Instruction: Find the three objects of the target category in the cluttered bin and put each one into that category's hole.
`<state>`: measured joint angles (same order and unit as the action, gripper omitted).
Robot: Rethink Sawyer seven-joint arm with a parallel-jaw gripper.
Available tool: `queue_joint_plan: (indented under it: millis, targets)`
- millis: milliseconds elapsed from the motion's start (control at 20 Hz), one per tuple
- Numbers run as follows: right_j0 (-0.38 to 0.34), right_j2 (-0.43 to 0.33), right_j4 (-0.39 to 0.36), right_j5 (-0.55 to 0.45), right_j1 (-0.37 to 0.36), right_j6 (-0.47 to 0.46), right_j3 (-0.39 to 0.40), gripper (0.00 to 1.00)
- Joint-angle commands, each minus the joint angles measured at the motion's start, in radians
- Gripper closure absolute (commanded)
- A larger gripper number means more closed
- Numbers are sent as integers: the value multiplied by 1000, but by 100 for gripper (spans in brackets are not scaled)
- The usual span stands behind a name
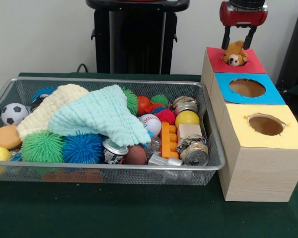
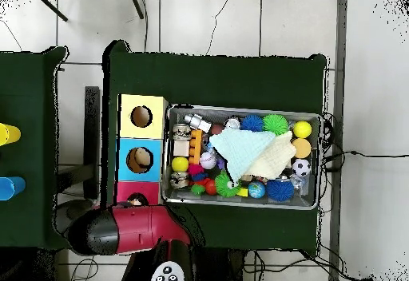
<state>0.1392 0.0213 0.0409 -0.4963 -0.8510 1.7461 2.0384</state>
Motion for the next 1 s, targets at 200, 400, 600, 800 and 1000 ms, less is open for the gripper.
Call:
queue_joint_plan:
  millis: [200,400,600,800,1000]
  targets:
    - [-45,-46,8,22,2,123,-4,0]
    - [-57,-58,13,13,-6,113,0,0]
    - [-54,-53,14,-8,-27,117,2,0]
    - [-60,-53,8,18,-26,119,2,0]
    - [-70,-65,-4,31,-26,95,-4,100]
